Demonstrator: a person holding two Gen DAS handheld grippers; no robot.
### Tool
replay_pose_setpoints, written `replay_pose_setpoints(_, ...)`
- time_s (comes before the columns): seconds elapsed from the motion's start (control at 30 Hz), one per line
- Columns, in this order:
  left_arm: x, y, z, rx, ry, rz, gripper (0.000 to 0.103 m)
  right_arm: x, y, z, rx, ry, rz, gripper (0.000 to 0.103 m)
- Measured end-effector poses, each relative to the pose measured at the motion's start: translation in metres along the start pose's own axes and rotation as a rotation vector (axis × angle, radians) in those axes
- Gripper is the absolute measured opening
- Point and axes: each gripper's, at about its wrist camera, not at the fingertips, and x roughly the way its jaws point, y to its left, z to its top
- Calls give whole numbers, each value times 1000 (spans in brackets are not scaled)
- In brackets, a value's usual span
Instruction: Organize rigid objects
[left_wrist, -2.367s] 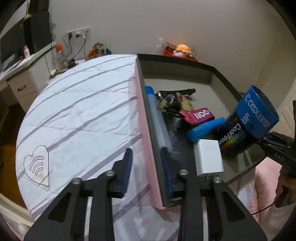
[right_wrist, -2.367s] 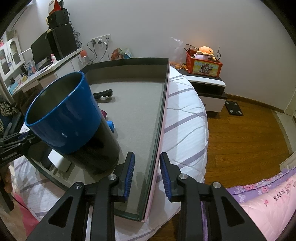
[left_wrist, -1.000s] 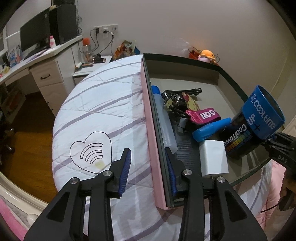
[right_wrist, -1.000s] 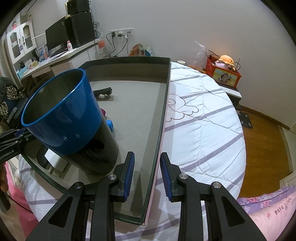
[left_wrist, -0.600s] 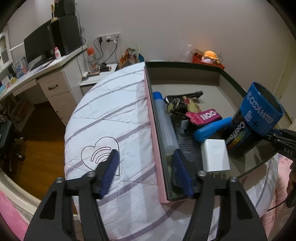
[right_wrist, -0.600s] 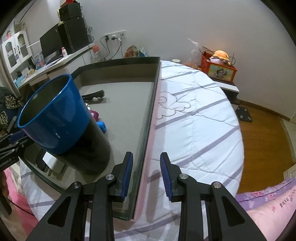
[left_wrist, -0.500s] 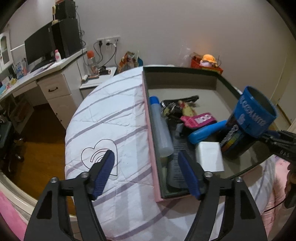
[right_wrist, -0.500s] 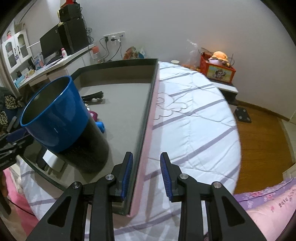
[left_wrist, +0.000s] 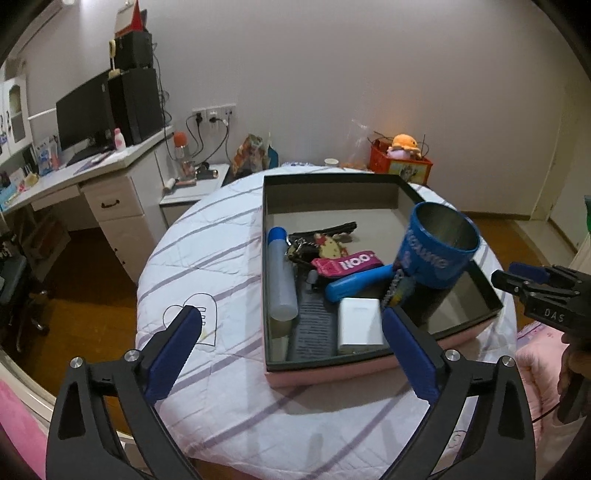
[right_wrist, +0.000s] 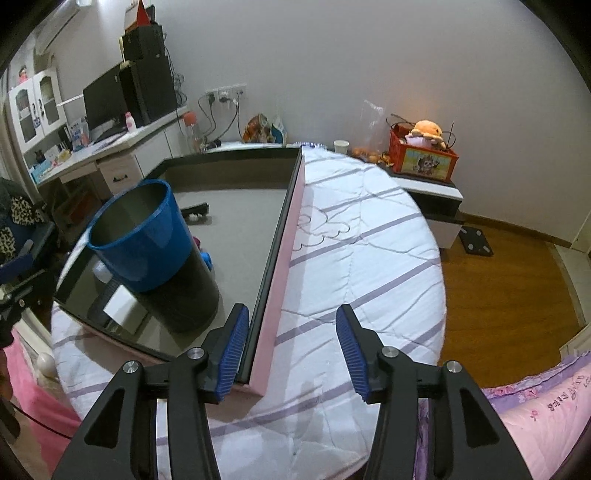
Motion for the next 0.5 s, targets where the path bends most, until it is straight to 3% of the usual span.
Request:
replay_pose_setpoints(0.2,-29,-17,-1,4,-62,-7,102,-38,-3,-3,14,-92,18,54)
replay_pose_setpoints(0.27,-38,-22,-1,13,-80,1,102,-52,-2,-3,2,-133,5,81)
replay_pose_setpoints(0.5,-80,-35,-4,28,-171,16,102,-92,-2,-8,8,-229,26,82)
